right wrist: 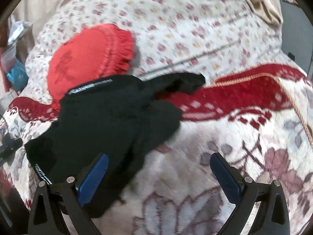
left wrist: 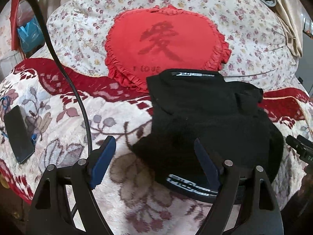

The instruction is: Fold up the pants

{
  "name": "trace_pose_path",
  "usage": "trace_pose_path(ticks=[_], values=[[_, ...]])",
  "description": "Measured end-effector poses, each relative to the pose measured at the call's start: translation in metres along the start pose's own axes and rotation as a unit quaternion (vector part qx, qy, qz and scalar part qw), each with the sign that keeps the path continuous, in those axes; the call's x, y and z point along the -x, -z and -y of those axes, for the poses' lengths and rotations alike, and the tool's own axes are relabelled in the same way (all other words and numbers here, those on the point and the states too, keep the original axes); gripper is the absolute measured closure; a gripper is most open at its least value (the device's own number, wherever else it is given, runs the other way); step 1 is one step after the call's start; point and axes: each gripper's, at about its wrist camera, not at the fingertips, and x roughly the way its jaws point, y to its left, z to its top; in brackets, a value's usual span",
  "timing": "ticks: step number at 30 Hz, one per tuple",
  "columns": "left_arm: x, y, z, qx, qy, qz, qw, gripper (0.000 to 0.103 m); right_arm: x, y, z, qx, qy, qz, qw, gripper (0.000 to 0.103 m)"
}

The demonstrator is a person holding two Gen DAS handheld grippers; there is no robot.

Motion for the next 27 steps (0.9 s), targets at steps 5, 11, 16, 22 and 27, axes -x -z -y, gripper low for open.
trace_pose_path(ticks=[5, 11, 16, 22, 27], values=[[0.005, 0.001, 0.012, -0.01, 0.005, 0.004, 0.9999, 0.02, 0.007, -0.001, -0.017, -0.007, -0.024, 0.018, 1.0, 0.0], [0.006, 0.003, 0.024, -0.017, 0.01, 0.004, 0.9998, 0.02, 0.01, -0.001, -0.037, 0.012, -0.051, 0.022, 0.998, 0.0], [0.005, 0.005, 0.031, -0.025, 0.015, 0.001, 0.9996, 0.02, 0.007, 0.002, -0.045, 0.025, -0.056, 0.019, 0.998, 0.001], [0.002, 0.007, 0.033, -0.025, 0.017, -0.006, 0.9995, 0.02, 0.005, 0.004, -0.054, 0.038, -0.062, 0.014, 0.997, 0.001], [-0.001, 0.007, 0.033, -0.021, 0.017, -0.009, 0.9996, 0.02, 0.003, 0.005, -0.057, 0.042, -0.063, 0.011, 0.997, 0.001]])
